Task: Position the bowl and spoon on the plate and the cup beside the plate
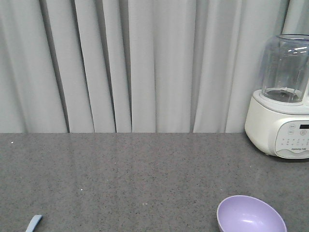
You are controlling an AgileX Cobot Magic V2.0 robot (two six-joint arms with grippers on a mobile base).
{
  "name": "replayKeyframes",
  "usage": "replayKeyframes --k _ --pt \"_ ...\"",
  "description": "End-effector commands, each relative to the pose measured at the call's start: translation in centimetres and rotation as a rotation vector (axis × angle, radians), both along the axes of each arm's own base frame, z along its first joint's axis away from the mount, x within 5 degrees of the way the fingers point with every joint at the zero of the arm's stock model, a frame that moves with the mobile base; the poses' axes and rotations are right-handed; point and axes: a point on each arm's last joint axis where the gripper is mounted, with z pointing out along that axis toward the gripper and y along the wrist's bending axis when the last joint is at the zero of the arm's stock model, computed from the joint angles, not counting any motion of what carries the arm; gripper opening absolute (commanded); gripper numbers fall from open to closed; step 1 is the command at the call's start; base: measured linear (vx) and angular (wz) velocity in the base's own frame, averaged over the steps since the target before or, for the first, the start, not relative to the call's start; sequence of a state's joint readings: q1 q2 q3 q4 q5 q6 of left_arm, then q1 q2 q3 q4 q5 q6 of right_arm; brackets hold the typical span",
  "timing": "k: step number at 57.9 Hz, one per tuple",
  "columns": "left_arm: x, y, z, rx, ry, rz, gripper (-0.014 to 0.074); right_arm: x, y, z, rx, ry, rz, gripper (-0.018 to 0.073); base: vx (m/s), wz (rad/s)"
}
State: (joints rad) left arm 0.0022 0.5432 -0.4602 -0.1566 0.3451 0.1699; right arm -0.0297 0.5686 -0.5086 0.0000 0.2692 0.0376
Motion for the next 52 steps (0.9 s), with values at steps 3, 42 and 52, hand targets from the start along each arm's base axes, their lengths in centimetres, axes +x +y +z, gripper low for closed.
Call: replayKeyframes --k 3,42,52 --pt "1.3 0.0 1.1 -0.043 -0.051 0.016 0.0553 0.5 0.0 1.3 0.015 -0.073 -0.001 0.0494 0.0 0.0" --pt "17.0 -3.6 4.6 -0.106 0.483 -0.161 0.0552 1.3 0.3 1.5 0.09 0.084 0.009 0.0522 0.0 0.0" --pt "19.7 -4.7 1.2 -0.132 0.656 -0.1 0.0552 1.3 0.3 1.5 0.09 0.084 0.009 0.0522 0.0 0.0"
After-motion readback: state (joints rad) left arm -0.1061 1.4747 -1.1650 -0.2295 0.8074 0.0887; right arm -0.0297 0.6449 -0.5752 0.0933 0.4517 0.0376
